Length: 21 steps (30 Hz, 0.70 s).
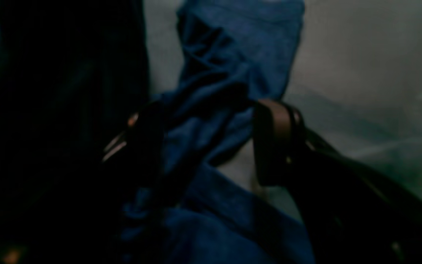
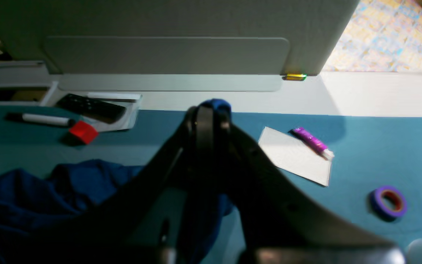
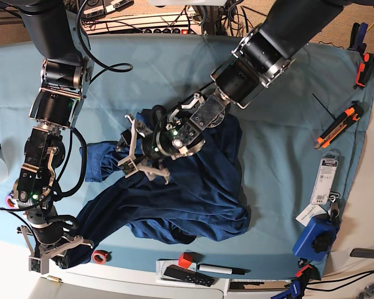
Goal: Layout the t-shirt on the table in an organized manner, then fold the t-shirt properly
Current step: 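Grasp the shirt fabric with the left gripper and pull it away from the right gripper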
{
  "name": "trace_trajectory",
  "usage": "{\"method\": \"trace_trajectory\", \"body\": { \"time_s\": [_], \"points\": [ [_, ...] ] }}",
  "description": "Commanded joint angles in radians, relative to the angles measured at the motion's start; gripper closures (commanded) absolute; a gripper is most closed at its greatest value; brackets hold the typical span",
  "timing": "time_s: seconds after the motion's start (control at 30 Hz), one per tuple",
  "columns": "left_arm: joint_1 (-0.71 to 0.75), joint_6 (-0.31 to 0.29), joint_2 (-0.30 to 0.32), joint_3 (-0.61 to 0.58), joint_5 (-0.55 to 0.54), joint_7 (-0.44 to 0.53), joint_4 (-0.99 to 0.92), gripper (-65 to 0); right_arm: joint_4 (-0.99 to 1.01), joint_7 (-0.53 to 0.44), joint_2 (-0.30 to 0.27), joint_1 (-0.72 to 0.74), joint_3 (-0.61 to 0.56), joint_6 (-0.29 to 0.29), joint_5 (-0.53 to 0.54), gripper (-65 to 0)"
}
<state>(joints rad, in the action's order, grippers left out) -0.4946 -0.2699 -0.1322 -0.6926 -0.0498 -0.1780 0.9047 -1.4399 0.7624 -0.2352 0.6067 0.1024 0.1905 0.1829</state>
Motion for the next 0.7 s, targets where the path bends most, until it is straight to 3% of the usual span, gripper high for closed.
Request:
{"method": "trace_trajectory", "body": {
  "time_s": [0.0, 0.17, 0.4, 0.6, 0.67],
  "points": [
    [-0.026, 0.000, -0.025, 0.002, 0.007, 0.022, 0.011, -36.9, -0.018, -0.031, -0.012, 0.039, 0.002, 0.000, 0.002, 0.0],
    [-0.024, -0.004, -0.025, 0.002, 0.014, 0.023, -0.021, -36.9, -0.018, -0.031, -0.011, 0.039, 0.002, 0.000, 0.003, 0.0],
    [-0.024, -0.003, -0.025, 0.002, 0.077, 0.150, -0.174, -36.9, -0.018, -0.030, -0.011, 0.039, 0.002, 0.000, 0.003, 0.0],
    [-0.024, -0.003, -0.025, 0.002, 0.076, 0.169, -0.200, -36.8, -0.018, -0.030, -0.011, 0.039, 0.002, 0.000, 0.003, 0.0],
    [-0.024, -0.003, -0.025, 0.002, 0.072, 0.179, -0.200, -33.8, -0.018, -0.030, -0.011, 0.039, 0.002, 0.000, 0.002, 0.0]
  ]
}}
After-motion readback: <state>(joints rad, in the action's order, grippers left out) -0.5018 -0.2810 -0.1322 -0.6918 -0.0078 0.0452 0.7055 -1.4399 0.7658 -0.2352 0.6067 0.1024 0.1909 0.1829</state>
